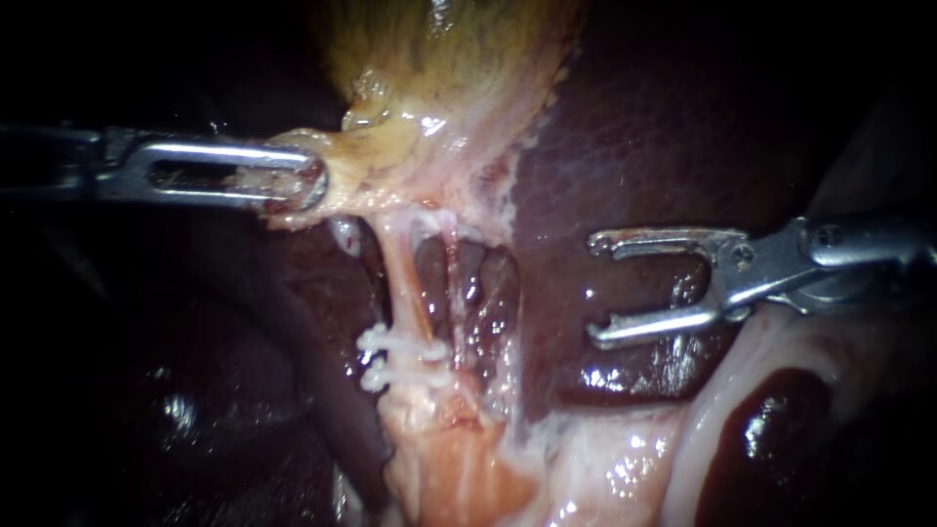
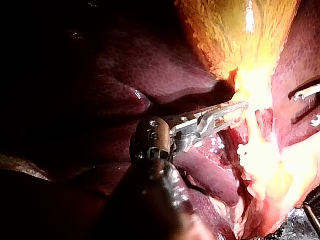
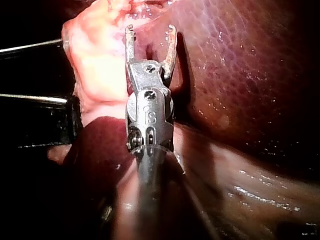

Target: Going back second clip left tube

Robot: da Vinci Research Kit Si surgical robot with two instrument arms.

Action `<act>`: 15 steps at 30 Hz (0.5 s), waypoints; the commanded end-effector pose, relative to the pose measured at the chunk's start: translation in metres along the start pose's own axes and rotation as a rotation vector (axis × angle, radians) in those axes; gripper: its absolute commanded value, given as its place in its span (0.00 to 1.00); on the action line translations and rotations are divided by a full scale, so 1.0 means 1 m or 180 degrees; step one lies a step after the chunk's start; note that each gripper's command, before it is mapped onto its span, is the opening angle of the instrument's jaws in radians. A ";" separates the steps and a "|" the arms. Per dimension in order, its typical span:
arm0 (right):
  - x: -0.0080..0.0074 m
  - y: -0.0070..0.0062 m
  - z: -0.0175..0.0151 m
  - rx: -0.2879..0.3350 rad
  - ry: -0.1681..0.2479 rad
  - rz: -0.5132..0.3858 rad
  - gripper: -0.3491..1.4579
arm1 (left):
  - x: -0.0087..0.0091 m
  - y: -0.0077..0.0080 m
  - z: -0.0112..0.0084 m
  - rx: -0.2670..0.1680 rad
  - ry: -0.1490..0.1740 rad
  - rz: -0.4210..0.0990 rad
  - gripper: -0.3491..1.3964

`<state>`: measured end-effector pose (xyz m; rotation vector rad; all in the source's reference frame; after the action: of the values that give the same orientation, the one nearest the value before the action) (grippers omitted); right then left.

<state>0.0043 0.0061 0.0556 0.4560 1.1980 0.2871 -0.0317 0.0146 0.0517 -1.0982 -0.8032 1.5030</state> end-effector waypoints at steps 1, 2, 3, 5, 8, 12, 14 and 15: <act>-0.0001 0.0000 0.0001 0.0002 0.0001 0.0000 0.47 | -0.0001 -0.0002 0.0005 0.0016 0.0014 0.0004 0.00; -0.0001 0.0000 0.0001 0.0001 0.0001 -0.0019 0.47 | -0.0002 -0.0005 0.0009 0.0028 0.0024 0.0008 0.00; -0.0001 0.0000 0.0001 0.0001 0.0001 -0.0019 0.47 | -0.0003 -0.0008 0.0014 0.0026 0.0024 0.0013 0.00; -0.0001 0.0000 0.0001 0.0001 0.0001 -0.0018 0.47 | -0.0005 -0.0012 0.0021 0.0025 0.0024 0.0020 0.00; -0.0001 0.0000 0.0001 0.0002 0.0001 -0.0019 0.47 | -0.0008 -0.0017 0.0029 0.0013 0.0016 0.0029 0.00; -0.0001 -0.0001 0.0001 0.0002 0.0001 -0.0019 0.47 | -0.0009 -0.0018 0.0036 0.0007 0.0012 0.0032 0.00; -0.0001 -0.0001 0.0001 0.0003 0.0001 -0.0019 0.47 | -0.0009 -0.0018 0.0037 0.0001 0.0007 0.0033 0.00; 0.0000 -0.0001 0.0001 -0.0006 0.0000 -0.0019 0.47 | -0.0009 -0.0018 0.0037 0.0001 0.0007 0.0033 0.00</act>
<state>0.0044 0.0059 0.0556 0.4515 1.1992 0.2824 -0.0345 0.0144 0.0549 -1.1053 -0.7958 1.5099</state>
